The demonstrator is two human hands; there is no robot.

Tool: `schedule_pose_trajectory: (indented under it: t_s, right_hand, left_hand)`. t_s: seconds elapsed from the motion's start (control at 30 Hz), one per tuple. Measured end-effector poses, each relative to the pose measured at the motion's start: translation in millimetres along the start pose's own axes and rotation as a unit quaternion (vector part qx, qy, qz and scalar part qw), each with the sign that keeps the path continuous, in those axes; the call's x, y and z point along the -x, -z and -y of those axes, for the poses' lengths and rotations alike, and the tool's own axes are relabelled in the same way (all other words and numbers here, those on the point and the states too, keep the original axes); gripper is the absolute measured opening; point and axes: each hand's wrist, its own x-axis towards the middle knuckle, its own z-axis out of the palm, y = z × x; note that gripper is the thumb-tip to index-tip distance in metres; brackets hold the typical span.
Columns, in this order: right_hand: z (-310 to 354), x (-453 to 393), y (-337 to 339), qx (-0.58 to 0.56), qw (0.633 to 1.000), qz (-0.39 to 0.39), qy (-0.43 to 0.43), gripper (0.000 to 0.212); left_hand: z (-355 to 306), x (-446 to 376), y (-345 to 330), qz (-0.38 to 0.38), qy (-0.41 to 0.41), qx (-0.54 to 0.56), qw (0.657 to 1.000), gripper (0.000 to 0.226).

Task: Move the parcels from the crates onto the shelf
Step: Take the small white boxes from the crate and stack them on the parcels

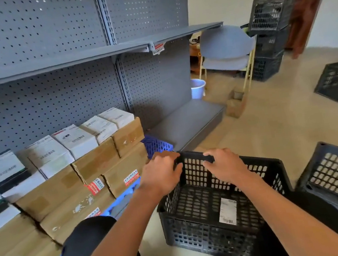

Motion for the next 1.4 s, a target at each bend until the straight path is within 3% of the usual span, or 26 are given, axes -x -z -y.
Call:
schedule_pose_trajectory:
  t_s: [0.37, 0.57, 0.7, 0.87, 1.03, 1.4]
  right_hand:
    - [-94, 16, -24, -0.005, 0.992, 0.034, -0.125, 0.033]
    - [-144, 26, -79, -0.013, 0.975, 0.114, -0.188, 0.033]
    - [-165, 31, -112, -0.036, 0.966, 0.149, -0.208, 0.019]
    - [-183, 39, -144, -0.086, 0.952, 0.165, -0.245, 0.035]
    - [-196, 43, -159, -0.133, 0.937, 0.170, -0.273, 0.029]
    - [-203, 58, -170, -0.160, 0.926, 0.219, -0.260, 0.053]
  left_hand:
    - [-56, -41, -100, 0.077, -0.070, 0.046, 0.993, 0.042]
    - [-56, -35, -170, 0.180, -0.057, 0.035, 0.981, 0.041]
    - [-48, -25, -209, 0.223, -0.038, 0.015, 0.974, 0.035]
    - [-39, -16, -241, 0.267, 0.007, 0.026, 0.963, 0.037]
    - [-40, -18, -251, 0.284, 0.049, 0.072, 0.955, 0.040]
    - [-42, -8, -253, 0.312, 0.030, 0.039, 0.949, 0.056]
